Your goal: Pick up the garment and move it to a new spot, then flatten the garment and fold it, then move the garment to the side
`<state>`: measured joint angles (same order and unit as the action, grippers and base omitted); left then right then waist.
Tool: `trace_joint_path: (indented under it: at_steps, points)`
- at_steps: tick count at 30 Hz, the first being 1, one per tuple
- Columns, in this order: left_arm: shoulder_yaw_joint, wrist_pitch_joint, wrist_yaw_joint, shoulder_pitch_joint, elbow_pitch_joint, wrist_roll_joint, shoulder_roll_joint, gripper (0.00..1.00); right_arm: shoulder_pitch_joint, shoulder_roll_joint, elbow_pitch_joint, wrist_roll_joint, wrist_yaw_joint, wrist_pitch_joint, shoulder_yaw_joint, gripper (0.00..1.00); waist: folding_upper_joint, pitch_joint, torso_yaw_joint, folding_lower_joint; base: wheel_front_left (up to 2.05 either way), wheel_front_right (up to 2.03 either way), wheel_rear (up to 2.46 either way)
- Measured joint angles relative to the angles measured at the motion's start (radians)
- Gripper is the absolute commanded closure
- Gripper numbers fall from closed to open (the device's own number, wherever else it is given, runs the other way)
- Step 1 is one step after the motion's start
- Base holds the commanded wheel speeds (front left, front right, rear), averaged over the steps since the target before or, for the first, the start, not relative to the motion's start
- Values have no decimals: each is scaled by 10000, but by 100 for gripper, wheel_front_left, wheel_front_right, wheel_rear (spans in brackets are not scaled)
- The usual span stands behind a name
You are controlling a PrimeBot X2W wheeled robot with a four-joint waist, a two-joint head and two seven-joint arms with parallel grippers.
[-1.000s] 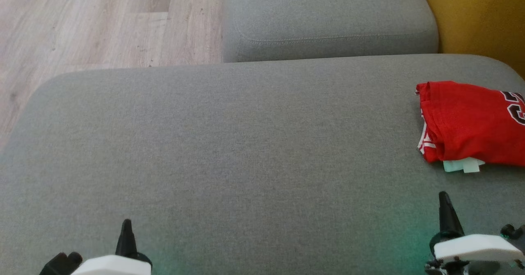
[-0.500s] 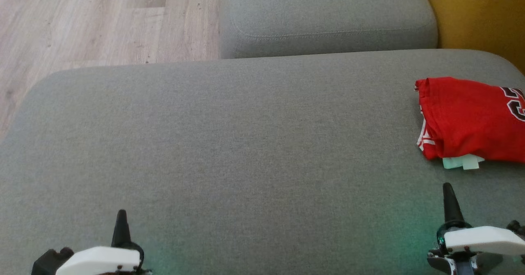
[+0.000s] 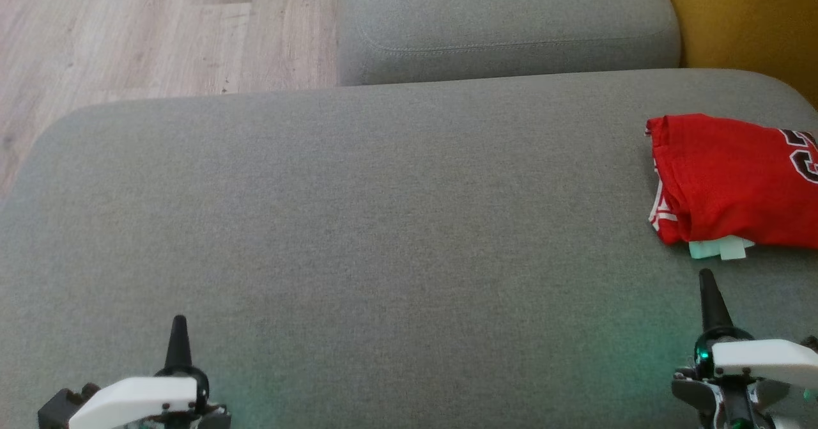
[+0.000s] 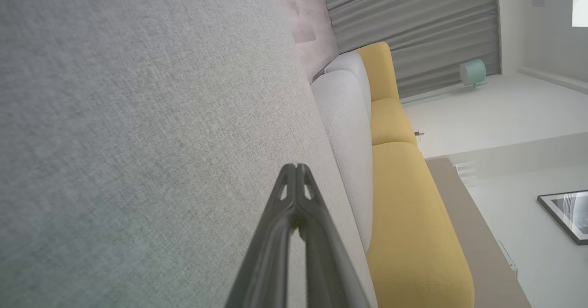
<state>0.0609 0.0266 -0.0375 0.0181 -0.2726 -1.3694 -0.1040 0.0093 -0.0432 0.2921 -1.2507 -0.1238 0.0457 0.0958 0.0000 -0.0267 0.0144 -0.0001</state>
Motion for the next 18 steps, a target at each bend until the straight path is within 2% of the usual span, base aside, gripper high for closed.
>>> trace_joint_path:
  at_steps: [18]
  points:
    - [-759,443,-520,-390,-13,-1429,334,100,-388,0,-52,-2100,0,351,196,100,0,182,-88,0,0,0,0]
